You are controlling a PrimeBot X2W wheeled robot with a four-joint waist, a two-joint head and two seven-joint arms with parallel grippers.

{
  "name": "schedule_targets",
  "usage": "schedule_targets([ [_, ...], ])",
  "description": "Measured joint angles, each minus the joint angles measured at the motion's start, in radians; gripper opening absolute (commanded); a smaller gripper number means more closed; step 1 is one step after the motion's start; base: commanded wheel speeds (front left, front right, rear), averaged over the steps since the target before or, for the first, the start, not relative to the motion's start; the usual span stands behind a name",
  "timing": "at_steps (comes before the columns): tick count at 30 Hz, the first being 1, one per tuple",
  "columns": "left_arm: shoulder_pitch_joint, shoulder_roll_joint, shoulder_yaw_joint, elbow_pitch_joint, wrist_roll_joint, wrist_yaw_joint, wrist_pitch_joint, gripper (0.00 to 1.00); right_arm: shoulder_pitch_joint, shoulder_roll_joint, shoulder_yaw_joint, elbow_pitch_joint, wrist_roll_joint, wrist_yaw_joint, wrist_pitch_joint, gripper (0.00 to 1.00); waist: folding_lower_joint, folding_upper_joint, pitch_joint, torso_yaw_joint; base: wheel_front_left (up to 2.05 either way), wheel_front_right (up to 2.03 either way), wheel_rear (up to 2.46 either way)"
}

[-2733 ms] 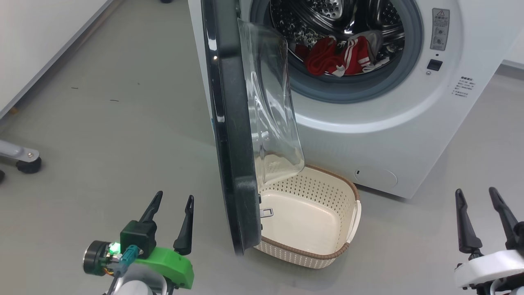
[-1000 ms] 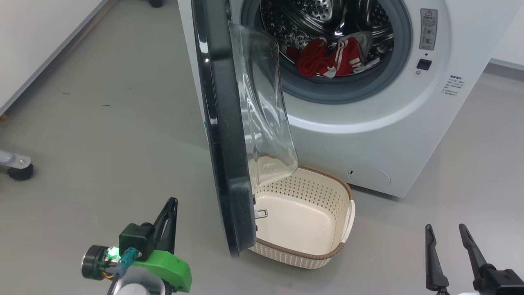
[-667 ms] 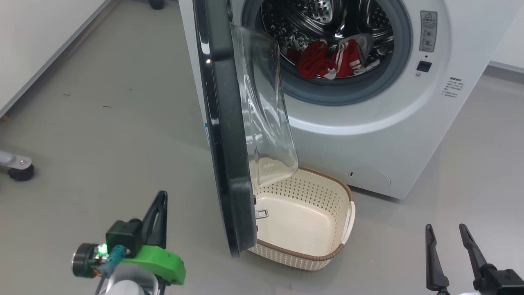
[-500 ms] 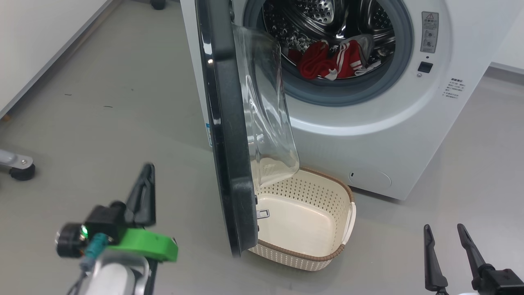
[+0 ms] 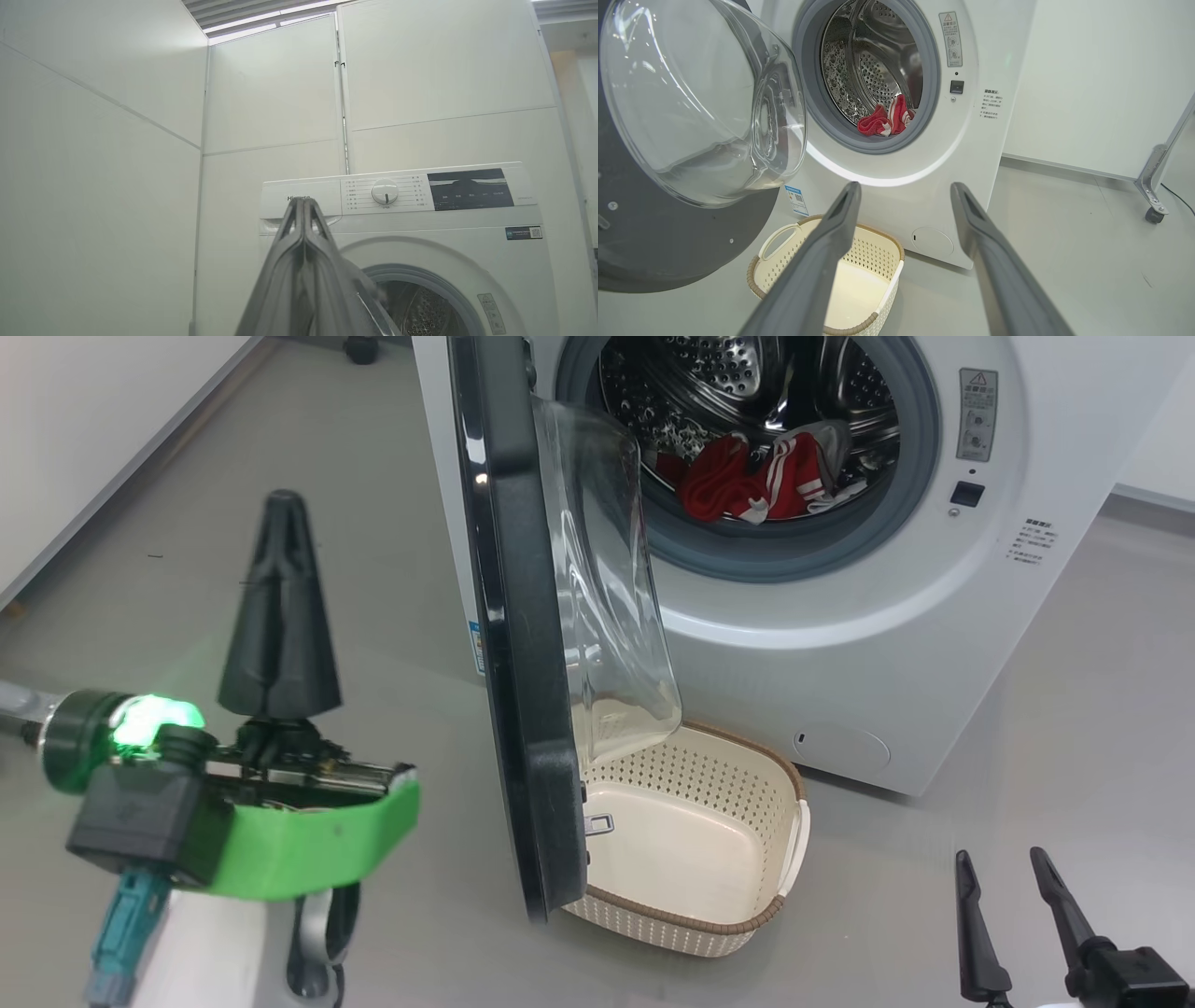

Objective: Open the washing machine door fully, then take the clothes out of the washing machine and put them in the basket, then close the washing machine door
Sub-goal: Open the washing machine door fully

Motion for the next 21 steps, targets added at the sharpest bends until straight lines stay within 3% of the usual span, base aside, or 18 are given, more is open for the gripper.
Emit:
schedule_targets([
  [10, 0.054, -0.006, -0.231, -0.062, -0.067, -0.093, 0.006, 0.00, -0.002, 0.009, 0.006, 0.020, -0.008, 0.022, 0.000, 1.00, 0.0000, 0.0000, -0.011, -0.027, 0.00, 0.00, 0.00],
  [15, 0.102, -0.005, -0.340, -0.035, -0.097, -0.134, 0.082, 0.00, -0.002, 0.016, 0.003, 0.021, -0.008, 0.025, 0.000, 1.00, 0.0000, 0.0000, -0.011, -0.035, 0.00, 0.00, 0.00],
  [21, 0.159, -0.003, -0.417, 0.031, -0.139, -0.141, 0.195, 0.00, -0.003, 0.019, -0.002, 0.024, -0.011, 0.029, 0.000, 1.00, 0.0000, 0.0000, -0.003, -0.044, 0.00, 0.00, 0.00],
])
